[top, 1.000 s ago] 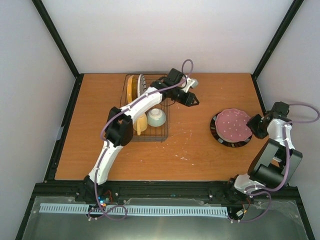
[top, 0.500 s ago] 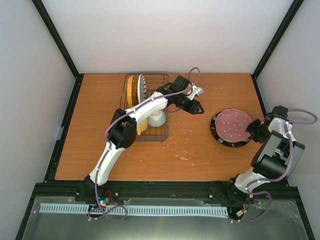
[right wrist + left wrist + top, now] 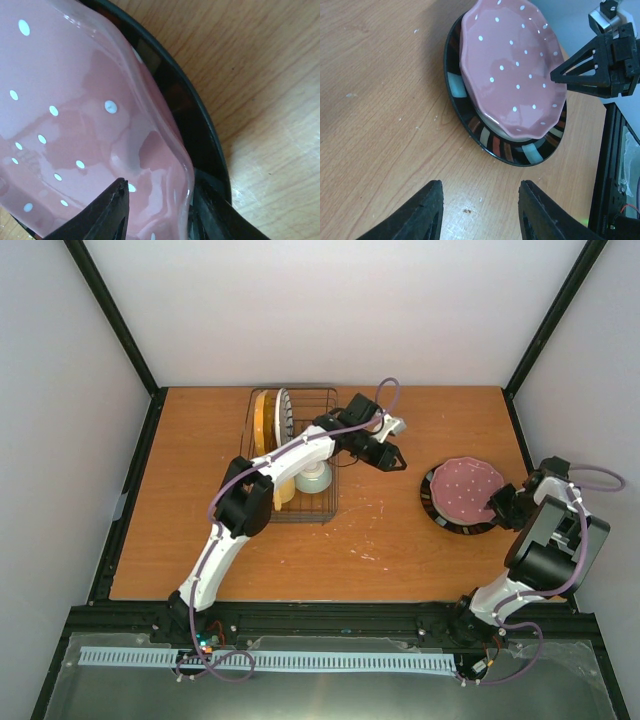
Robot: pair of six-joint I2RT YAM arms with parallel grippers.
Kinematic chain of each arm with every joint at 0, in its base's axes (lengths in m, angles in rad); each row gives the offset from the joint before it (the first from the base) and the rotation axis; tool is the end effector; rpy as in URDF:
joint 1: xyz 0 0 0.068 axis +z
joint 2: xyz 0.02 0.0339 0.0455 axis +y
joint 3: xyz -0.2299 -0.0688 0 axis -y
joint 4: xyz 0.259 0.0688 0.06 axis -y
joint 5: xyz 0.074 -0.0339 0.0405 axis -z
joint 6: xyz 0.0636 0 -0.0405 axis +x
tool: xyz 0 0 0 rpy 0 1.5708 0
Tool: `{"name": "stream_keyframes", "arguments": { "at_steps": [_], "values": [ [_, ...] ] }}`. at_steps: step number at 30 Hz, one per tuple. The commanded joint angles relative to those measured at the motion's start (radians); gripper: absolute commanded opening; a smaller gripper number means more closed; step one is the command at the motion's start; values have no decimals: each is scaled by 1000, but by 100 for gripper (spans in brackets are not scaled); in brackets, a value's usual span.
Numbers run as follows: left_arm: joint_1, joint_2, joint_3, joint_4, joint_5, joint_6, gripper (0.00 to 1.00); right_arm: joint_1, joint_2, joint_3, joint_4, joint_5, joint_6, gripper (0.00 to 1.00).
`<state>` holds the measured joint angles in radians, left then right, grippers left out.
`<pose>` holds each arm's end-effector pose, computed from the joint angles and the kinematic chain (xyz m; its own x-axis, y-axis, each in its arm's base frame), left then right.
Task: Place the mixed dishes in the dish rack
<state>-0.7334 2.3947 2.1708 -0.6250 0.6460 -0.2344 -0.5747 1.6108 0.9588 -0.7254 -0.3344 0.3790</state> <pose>0.3733 -0.3879 0.1770 -0.7351 0.4128 -0.5378 0.6778 0.4347 -0.5930 0.2608 -0.1441 0.1022 -0.5949 0.8016 -0.0594 0.7326 0.5711 0.3703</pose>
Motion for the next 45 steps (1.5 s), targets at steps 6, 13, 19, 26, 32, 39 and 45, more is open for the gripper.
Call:
{"name": "stream_keyframes", "arguments": {
  "at_steps": [6,13,19,26,32,39,45],
  "values": [
    [2,-78,-61,47,-20,-13,43,-8,56,-40,37,-1,-6,32],
    [1,-76,-62,44,-33,-12,43,-9,72,-45,43,-29,-20,3],
    [2,-69,-54,48,-17,-6,44,-8,23,-49,49,-71,-20,3],
    [2,-39,-13,47,33,-7,52,-8,-101,-70,108,-298,17,3],
    [2,-27,-11,62,67,-16,72,-8,-145,-92,140,-450,58,3],
    [2,-13,-15,76,89,-30,85,-5,-188,-149,213,-570,123,3],
    [4,0,-10,122,150,-78,86,41,-232,-173,220,-584,127,3]
  ]
}}
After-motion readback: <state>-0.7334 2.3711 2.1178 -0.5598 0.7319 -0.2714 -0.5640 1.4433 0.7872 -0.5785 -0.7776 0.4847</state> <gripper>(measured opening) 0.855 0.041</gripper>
